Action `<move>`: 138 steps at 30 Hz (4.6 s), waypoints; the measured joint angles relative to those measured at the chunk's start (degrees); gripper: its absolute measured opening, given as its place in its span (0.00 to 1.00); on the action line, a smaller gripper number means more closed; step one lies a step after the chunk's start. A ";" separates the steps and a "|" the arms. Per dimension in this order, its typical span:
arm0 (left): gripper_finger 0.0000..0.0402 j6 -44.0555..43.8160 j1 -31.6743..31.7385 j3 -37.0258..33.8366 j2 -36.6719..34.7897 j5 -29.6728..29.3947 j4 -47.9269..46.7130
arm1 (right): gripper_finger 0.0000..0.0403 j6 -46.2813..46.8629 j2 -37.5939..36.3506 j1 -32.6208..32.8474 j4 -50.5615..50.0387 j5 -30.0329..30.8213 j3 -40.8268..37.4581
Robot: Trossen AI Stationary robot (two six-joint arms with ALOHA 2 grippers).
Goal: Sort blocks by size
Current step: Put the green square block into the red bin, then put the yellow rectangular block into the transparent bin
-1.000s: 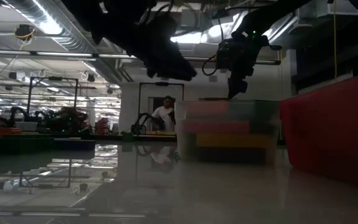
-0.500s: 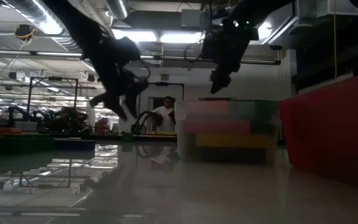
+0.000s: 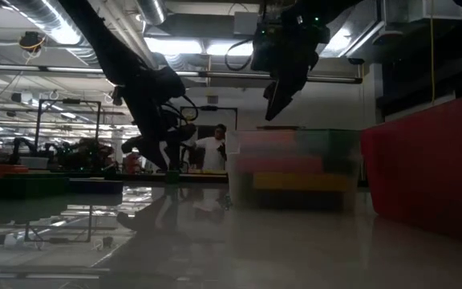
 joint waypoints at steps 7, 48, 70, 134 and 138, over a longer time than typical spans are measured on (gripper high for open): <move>0.38 -0.35 0.00 0.88 -0.02 -0.07 -0.77 | 0.53 -0.37 0.01 0.17 -0.02 1.57 0.00; 0.38 -1.88 0.63 2.10 3.21 -6.45 2.55 | 0.53 -0.48 0.01 0.17 0.15 3.04 0.00; 0.31 7.82 0.58 2.05 7.08 -6.12 5.66 | 0.53 -0.61 0.03 0.15 -1.11 3.51 0.00; 0.49 19.49 -55.55 35.04 21.73 1.79 14.38 | 0.53 8.46 -4.16 -13.29 -7.00 -6.16 0.00; 0.45 16.23 -53.87 35.00 13.96 2.04 -4.82 | 0.53 6.82 -4.16 -13.29 -5.02 -9.25 0.00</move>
